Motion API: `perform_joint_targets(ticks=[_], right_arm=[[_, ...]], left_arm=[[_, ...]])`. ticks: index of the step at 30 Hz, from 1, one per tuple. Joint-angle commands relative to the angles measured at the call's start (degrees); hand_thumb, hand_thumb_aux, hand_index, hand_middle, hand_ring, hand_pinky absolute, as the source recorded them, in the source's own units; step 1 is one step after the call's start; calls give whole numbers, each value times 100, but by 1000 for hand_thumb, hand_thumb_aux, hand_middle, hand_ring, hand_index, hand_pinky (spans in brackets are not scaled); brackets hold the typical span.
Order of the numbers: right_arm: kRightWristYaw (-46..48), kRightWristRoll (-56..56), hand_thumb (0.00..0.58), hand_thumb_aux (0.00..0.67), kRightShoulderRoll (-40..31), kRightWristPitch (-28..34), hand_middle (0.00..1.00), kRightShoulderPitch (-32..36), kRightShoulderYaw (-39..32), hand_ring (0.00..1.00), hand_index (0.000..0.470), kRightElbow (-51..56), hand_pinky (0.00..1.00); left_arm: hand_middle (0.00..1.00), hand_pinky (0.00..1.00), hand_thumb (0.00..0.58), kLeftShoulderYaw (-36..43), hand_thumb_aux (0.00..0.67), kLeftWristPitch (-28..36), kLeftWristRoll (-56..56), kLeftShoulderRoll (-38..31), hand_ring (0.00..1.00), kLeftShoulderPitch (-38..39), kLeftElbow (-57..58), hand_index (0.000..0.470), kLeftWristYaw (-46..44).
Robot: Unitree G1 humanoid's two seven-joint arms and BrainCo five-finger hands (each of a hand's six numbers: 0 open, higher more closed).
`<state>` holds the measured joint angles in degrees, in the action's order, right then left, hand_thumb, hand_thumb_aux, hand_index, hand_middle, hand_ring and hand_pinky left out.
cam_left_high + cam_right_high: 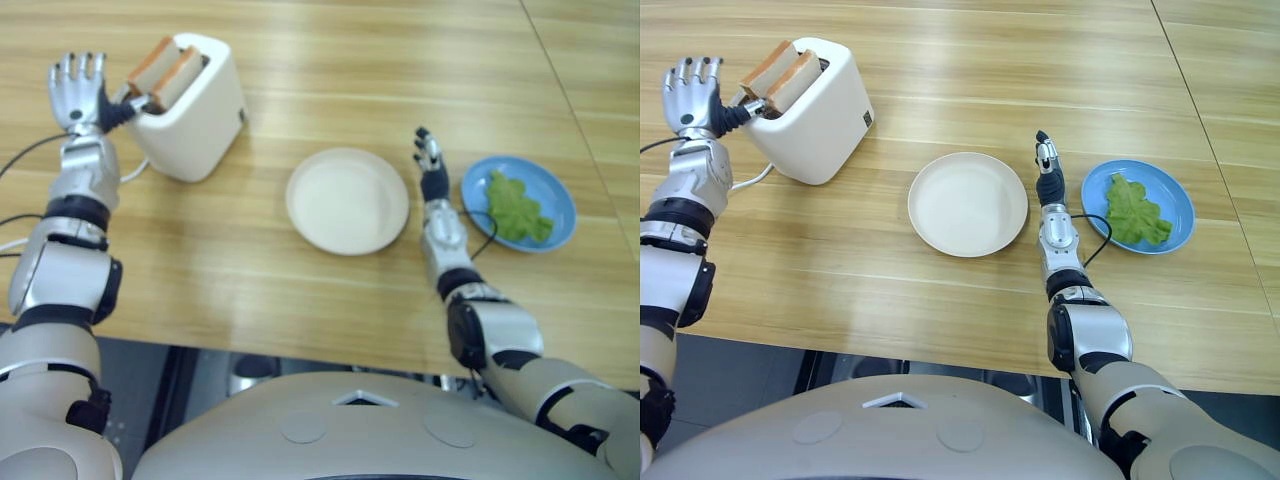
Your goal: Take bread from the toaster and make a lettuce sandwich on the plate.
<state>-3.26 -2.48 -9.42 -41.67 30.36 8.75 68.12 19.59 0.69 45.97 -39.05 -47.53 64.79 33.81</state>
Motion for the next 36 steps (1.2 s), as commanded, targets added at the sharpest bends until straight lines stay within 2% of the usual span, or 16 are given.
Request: perform_joint_targets(ticks=[1, 12, 13, 14, 15, 16, 19, 20, 21, 22, 23, 24, 29, 32, 36], right_arm=[[-3, -22, 0, 0, 15, 125, 0, -44, -47, 0, 0, 38, 0], [22, -28, 0, 0, -14, 179, 0, -29, -46, 0, 0, 48, 0], [22, -27, 0, 0, -16, 182, 0, -31, -44, 0, 0, 49, 0], [22, -27, 0, 0, -17, 183, 0, -34, -44, 0, 0, 50, 0], [21, -27, 0, 0, -18, 186, 0, -37, -43, 0, 0, 51, 0], [18, -30, 0, 0, -19, 192, 0, -41, -44, 0, 0, 54, 0], [11, -36, 0, 0, -21, 207, 0, -51, -47, 0, 0, 63, 0], [8, -39, 0, 0, -19, 213, 0, -52, -49, 0, 0, 67, 0], [2, -43, 0, 0, -18, 224, 0, -52, -52, 0, 0, 75, 0], [-2, -47, 0, 0, -16, 236, 0, -52, -54, 0, 0, 87, 0], [-5, -51, 0, 0, -15, 246, 0, -52, -56, 0, 0, 94, 0], [-8, -54, 0, 0, -13, 253, 0, -54, -59, 0, 0, 99, 0], [-30, -93, 0, 0, 6, 327, 0, -50, -96, 0, 0, 133, 0], [-49, -142, 0, 0, 17, 422, 0, -52, -131, 0, 0, 174, 0], [-67, -163, 0, 0, 40, 461, 0, -68, -159, 0, 0, 188, 0]], left_arm=[[0, 0, 0, 90, 0, -63, -9, 6, 0, 120, -235, 0, 220], [0, 0, 0, 330, 0, 75, -18, 169, 0, 46, 151, 0, -75], [0, 0, 441, 328, 342, 50, -46, 187, 0, 40, 197, 235, -111], [0, 0, 555, 325, 531, 22, -73, 205, 0, 34, 225, 364, -142], [0, 0, 555, 330, 531, -22, -93, 223, 0, 29, 241, 364, -181], [0, 0, 580, 343, 670, -68, -107, 242, 0, 24, 251, 460, -209], [0, 0, 580, 339, 670, -190, -144, 271, 0, 11, 183, 460, -94], [39, 39, 580, 333, 670, -224, -141, 270, 39, 9, 118, 460, 5], [439, 439, 580, 329, 670, -267, -138, 267, 439, 8, 56, 460, 93], [439, 439, 580, 344, 670, -306, -112, 261, 439, 6, 5, 460, 198], [961, 961, 580, 346, 670, -352, -88, 248, 961, 13, -71, 460, 376], [1000, 1000, 580, 347, 670, -399, -71, 230, 1000, 22, -150, 460, 525], [1000, 1000, 580, 234, 670, -533, -28, 95, 1000, 198, -824, 460, 1304], [1000, 1000, 580, -33, 670, -579, -91, -50, 1000, 485, -1645, 460, 1761], [1000, 1000, 580, -743, 670, -1027, -693, -178, 1000, 1006, -2773, 460, 1678]])
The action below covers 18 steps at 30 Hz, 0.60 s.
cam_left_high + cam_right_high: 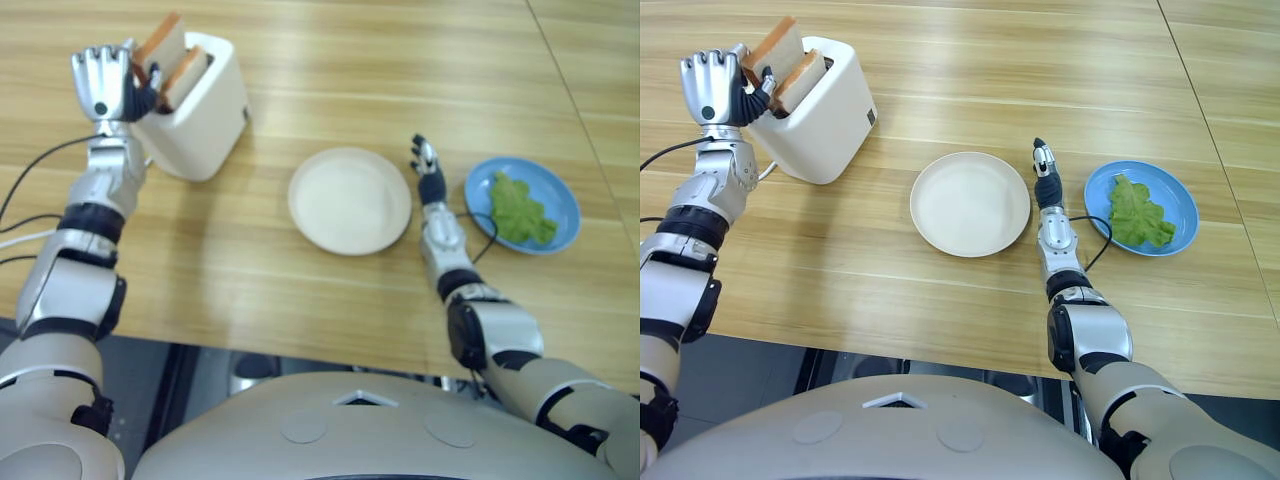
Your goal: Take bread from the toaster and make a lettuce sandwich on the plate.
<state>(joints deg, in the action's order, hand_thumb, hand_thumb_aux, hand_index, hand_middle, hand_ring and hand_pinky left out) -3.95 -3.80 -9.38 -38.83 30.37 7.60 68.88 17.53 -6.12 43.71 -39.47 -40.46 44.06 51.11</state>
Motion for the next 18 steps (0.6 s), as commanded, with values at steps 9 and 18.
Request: perform_joint_targets(ticks=[9, 18], right_arm=[[-11, -9, 0, 0, 62, 187, 0, -66, -70, 0, 0, 81, 0], [14, 56, 0, 0, -36, 125, 0, -33, -6, 0, 0, -5, 0]], left_arm=[[1000, 1000, 580, -2044, 670, -2213, -4603, 665, 1000, 1048, -1270, 460, -3841], [1000, 1000, 580, -1721, 670, -1593, -5936, 2079, 1000, 1738, -841, 460, -7314]])
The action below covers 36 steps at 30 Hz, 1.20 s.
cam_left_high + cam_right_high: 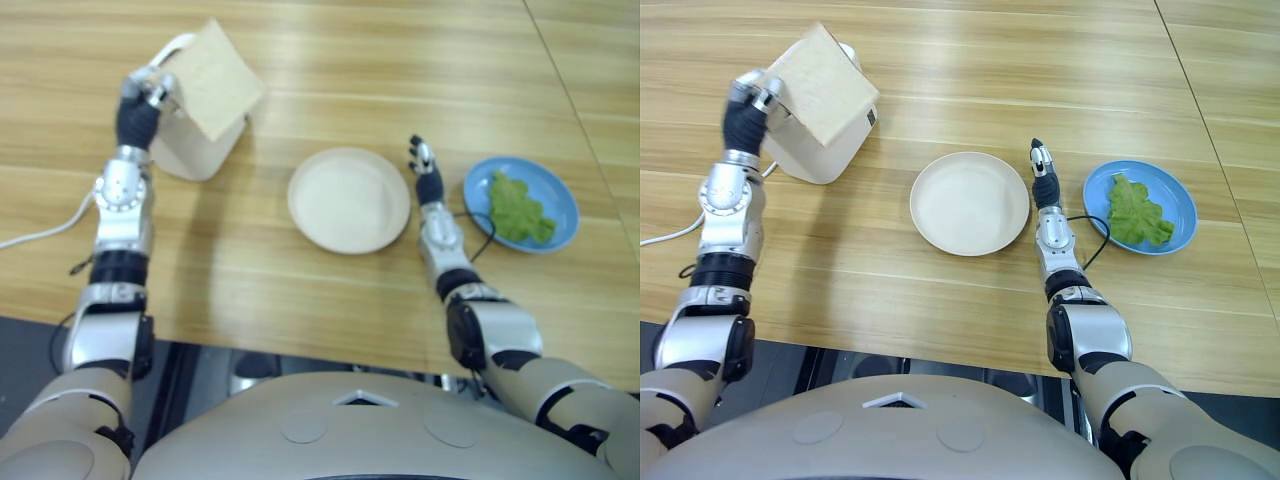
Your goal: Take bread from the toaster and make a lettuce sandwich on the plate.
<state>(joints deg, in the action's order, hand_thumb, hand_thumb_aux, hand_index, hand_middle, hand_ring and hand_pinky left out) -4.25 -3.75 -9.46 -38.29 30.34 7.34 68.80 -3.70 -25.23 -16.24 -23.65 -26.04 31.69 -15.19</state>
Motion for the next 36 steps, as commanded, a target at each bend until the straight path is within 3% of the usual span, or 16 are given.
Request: perform_joint_targets(ticks=[1, 7, 14, 24, 25, 26, 27, 28, 36], right_arm=[[57, 58, 0, 0, -47, 71, 0, -23, 27, 0, 0, -4, 0], [96, 78, 0, 0, -127, 29, 0, -43, 51, 0, 0, -85, 0], [124, 54, 0, 0, -208, -21, 0, -115, 29, 0, 0, -223, 0], [106, -7, 0, 0, -303, -70, 0, -229, -29, 0, 0, -420, 0], [97, -19, 0, 0, -318, -78, 0, -244, -39, 0, 0, -451, 0], [85, -36, 0, 0, -336, -86, 0, -264, -51, 0, 0, -498, 0], [72, -52, 0, 0, -354, -97, 0, -286, -63, 0, 0, -560, 0], [63, -65, 0, 0, -371, -109, 0, -309, -76, 0, 0, -626, 0], [-45, -239, 0, 0, -535, -146, 0, -516, -203, 0, 0, -1133, 0]], left_arm=[[1000, 1000, 580, 528, 670, 332, 169, 694, 1000, 321, 446, 460, -782], [1000, 1000, 580, 1077, 670, 235, 1174, 1684, 1000, -258, 1653, 460, -426], [1000, 1000, 580, 1496, 670, 170, 2079, 2323, 1000, -947, 3048, 460, 104], [1000, 1000, 580, 2093, 670, 201, 3173, 2388, 1000, -1005, 3395, 460, 801], [1000, 1000, 494, 2160, 413, 214, 3283, 2341, 1000, -991, 3366, 283, 874], [1000, 1000, 494, 2198, 413, 226, 3358, 2291, 1000, -975, 3328, 283, 936], [553, 553, 0, 2212, 0, 219, 3424, 2229, 553, -961, 3263, 0, 1031], [24, 24, 0, 2215, 0, 212, 3488, 2155, 24, -951, 3177, 0, 1154], [0, 0, 0, 2040, 0, -151, 3766, 1551, 0, -523, 1150, 0, 1857]])
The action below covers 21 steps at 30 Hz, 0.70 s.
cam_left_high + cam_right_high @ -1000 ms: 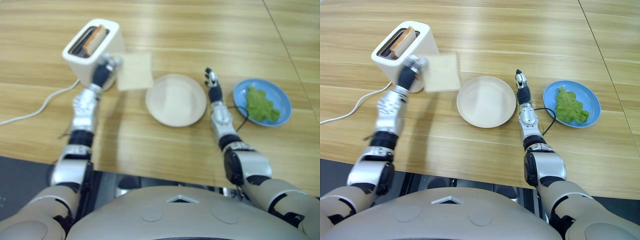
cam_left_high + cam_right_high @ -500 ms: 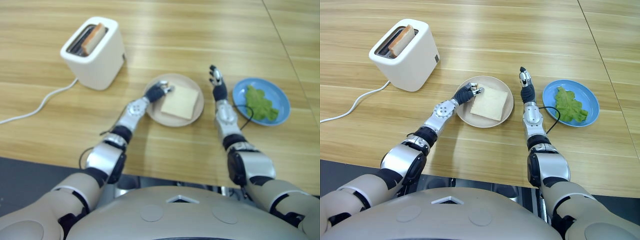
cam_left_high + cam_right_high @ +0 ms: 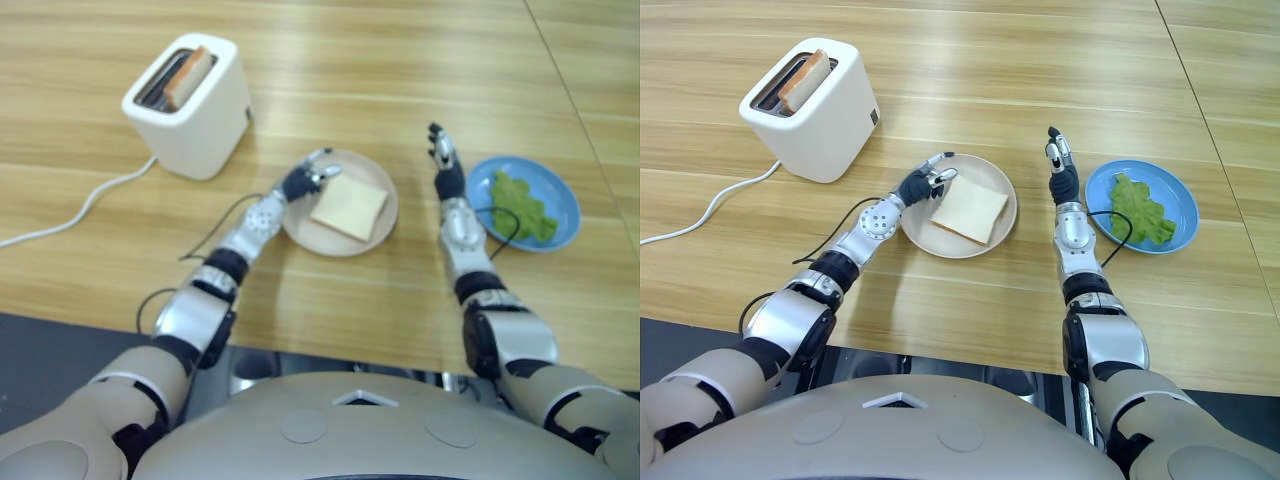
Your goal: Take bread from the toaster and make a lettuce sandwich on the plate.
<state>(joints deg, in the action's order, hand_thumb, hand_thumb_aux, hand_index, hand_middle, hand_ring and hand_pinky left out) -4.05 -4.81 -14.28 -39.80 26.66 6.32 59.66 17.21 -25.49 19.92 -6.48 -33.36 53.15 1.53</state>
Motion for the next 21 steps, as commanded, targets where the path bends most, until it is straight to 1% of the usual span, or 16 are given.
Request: perform_joint_targets(ticks=[1, 4, 7, 9, 11, 13, 15, 16, 17, 19, 21], right_arm=[[-81, -175, 0, 0, -74, -13, 0, -178, -123, 0, 0, -302, 0], [-101, -273, 0, 0, -147, -95, 0, -237, -184, 0, 0, -518, 0], [-197, -405, 0, 0, -338, -227, 0, -287, -216, 0, 0, -701, 0], [-353, -593, 0, 0, -572, -324, 0, -367, -217, 0, 0, -920, 0], [-582, -897, 0, 0, -907, -348, 0, -492, -195, 0, 0, -1271, 0], [-862, -1359, 0, 0, -1370, -215, 0, -662, -161, 0, 0, -1748, 0], [-1378, -2195, 0, 0, -1999, 268, 0, -845, -171, 0, 0, -2213, 0], [-1676, -2748, 0, 0, -2361, 662, 0, -930, -252, 0, 0, -2387, 0], [-1937, -3364, 0, 0, -2731, 1191, 0, -986, -419, 0, 0, -2492, 0], [-2257, -4314, 0, 0, -3334, 2084, 0, -922, -882, 0, 0, -2181, 0], [-2279, -4837, 0, 0, -3679, 2620, 0, -697, -1409, 0, 0, -1385, 0]], left_arm=[[0, 0, 0, -25, 0, -121, 154, -210, 0, 319, -1329, 0, 98], [0, 0, 0, 2, 0, -14, 57, -281, 0, 666, -2304, 0, -168], [0, 0, 0, -40, 0, 78, -284, -251, 0, 981, -3075, 0, -534], [0, 0, 0, -64, 0, 178, -408, -210, 0, 1065, -3248, 0, -689], [0, 0, 0, -85, 0, 253, -467, -175, 0, 1074, -3173, 0, -765], [0, 0, 0, -96, 0, 295, -421, -161, 0, 1052, -2976, 0, -738], [0, 0, 0, -155, 0, 314, -511, -113, 0, 1040, -2761, 0, -739], [0, 0, 0, -189, 0, 318, -520, -99, 0, 1024, -2627, 0, -690], [0, 0, 0, -219, 0, 329, -485, -94, 0, 997, -2460, 0, -610], [0, 0, 0, -314, 0, 291, -472, -70, 0, 931, -2070, 0, -450], [0, 0, 0, -306, 0, 309, -244, -120, 0, 829, -1648, 0, -152]])
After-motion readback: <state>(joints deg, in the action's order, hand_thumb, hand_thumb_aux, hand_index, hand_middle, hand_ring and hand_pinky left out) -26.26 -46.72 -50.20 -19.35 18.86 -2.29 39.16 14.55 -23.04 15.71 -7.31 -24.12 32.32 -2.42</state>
